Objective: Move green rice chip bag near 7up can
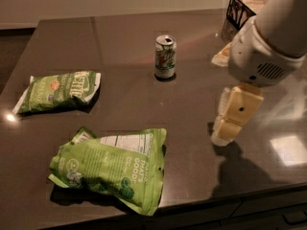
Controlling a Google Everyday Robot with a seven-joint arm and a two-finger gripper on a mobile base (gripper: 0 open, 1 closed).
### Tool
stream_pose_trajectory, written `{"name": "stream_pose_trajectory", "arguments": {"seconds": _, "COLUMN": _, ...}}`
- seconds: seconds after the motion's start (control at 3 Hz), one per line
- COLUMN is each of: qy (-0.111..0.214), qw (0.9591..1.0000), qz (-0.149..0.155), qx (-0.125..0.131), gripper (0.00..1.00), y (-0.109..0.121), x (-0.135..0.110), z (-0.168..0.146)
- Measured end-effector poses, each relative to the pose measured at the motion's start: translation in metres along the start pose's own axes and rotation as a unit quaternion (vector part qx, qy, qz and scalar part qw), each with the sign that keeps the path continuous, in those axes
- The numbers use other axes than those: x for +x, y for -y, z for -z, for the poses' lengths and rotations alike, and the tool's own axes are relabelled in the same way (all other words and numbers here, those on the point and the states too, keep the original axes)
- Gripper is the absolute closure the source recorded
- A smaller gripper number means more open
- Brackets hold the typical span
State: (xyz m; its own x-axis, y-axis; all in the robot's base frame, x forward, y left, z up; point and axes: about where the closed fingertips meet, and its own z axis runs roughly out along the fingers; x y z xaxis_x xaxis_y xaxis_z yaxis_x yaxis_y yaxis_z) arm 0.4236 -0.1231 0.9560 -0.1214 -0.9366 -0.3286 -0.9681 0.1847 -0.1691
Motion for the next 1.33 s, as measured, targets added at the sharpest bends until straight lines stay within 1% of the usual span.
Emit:
{"name": "stream_pose_trajectory", "arguments": {"seconds": 0.33, "qy": 0.020, "qw": 0.9989, "qz": 0.030, "qx": -0.031, "gripper": 0.00, "y": -0.028, "x": -0.029, "z": -0.024}}
{"name": "stream_pose_trajectory", "arguments": {"seconds": 0.67, "qy": 0.041, "qw": 0.9958, "qz": 0.070, "qx": -0.042, "gripper": 0.00, "y": -0.056, "x": -0.057, "z": -0.037}}
{"name": "stream_pose_trajectory", "arguments": {"seconds": 1.0, "qy": 0.056, "qw": 0.9911, "qz": 0.113, "qx": -0.043, "gripper": 0.00, "y": -0.084, "x": -0.081, "z": -0.049}}
{"name": "stream_pose_trajectory", "arguments": {"seconds": 1.33, "qy": 0.069, "qw": 0.9862, "qz": 0.143, "qx": -0.047, "gripper": 0.00, "y": -0.105, "x": -0.102, "z": -0.063}}
